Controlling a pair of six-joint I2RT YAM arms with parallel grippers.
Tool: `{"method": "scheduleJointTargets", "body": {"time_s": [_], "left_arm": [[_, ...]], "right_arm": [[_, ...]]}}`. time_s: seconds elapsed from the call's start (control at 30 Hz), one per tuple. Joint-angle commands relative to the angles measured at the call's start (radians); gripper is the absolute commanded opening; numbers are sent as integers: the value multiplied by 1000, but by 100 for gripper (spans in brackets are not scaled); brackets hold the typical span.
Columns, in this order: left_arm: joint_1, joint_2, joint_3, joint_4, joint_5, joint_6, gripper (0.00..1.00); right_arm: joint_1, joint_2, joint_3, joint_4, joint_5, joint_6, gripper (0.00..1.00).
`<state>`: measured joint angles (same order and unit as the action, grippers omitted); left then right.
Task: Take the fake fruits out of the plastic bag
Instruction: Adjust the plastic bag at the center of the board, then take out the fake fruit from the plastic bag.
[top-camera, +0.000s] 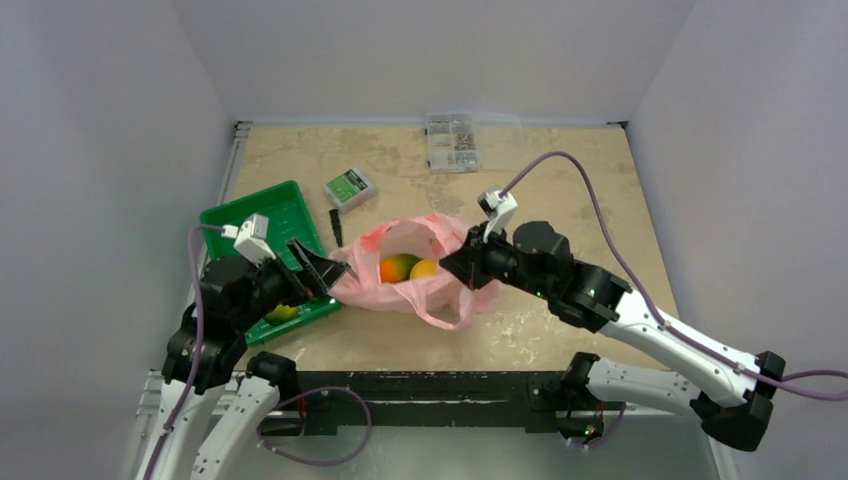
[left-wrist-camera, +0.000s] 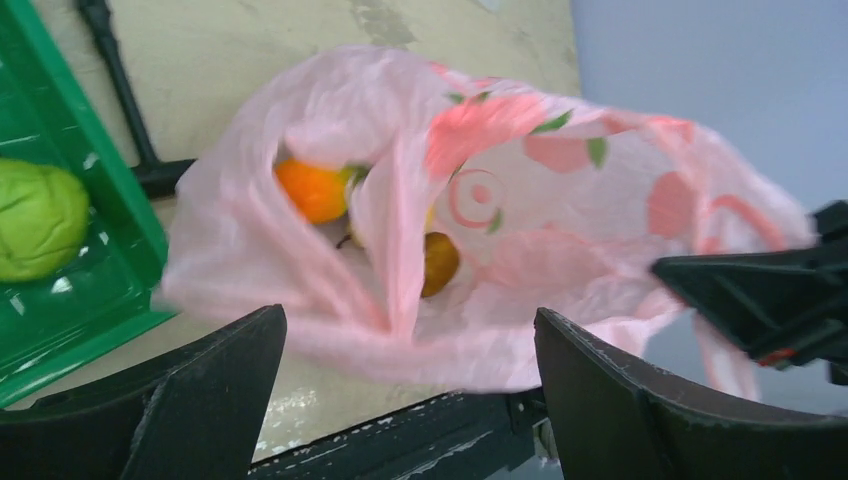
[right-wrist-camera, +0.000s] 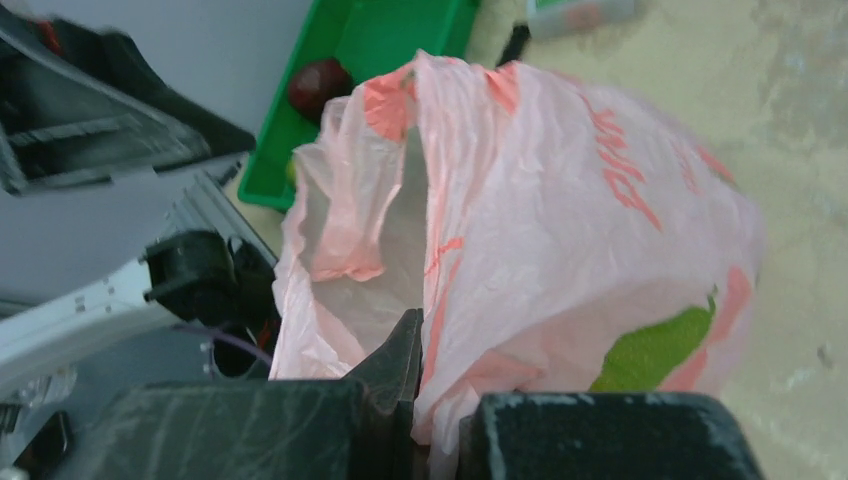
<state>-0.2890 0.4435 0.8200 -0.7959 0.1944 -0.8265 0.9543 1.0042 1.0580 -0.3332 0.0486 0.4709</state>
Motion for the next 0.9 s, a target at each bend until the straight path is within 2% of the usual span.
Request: {"method": "scheduleJointTargets", "body": {"time_s": [0.0,0.1,0.17,0.33,0.4,0.47,0.53,0.63,0.73,0.87], "left_arm": [[2,3,-53,179,222,-36,91],[-16,31,-143,333,373,-80,84],[-96,44,-183,396,367,-85,83],[-461,77,-208,410,-7,-62,74],[-611,76,-269,521,-137,-72,71],[-705,122,-303,612,-241,-86,64],[-792,222,-285,633,-367,-92,56],[-897,417,-205,556,-610,-147,55],[-945,581,-125,501,-798,-187,55],[-988,725,-63,512,-945,-195,53]], "right_arm": [[-3,-148,-249,-17,-67,145,0],[-3,-235,-385,-16,-132,233,0],[-3,-282,-437,-39,-142,269,0],[-3,-352,-460,-116,-109,282,0],[-3,-348,-445,-138,-107,272,0],[-2,-340,-437,-139,-109,269,0],[-3,-335,-432,-138,-109,268,0],[-3,-335,-431,-136,-107,268,0],[-3,-338,-436,-135,-105,268,0],[-3,-346,-438,-129,-97,272,0]]}}
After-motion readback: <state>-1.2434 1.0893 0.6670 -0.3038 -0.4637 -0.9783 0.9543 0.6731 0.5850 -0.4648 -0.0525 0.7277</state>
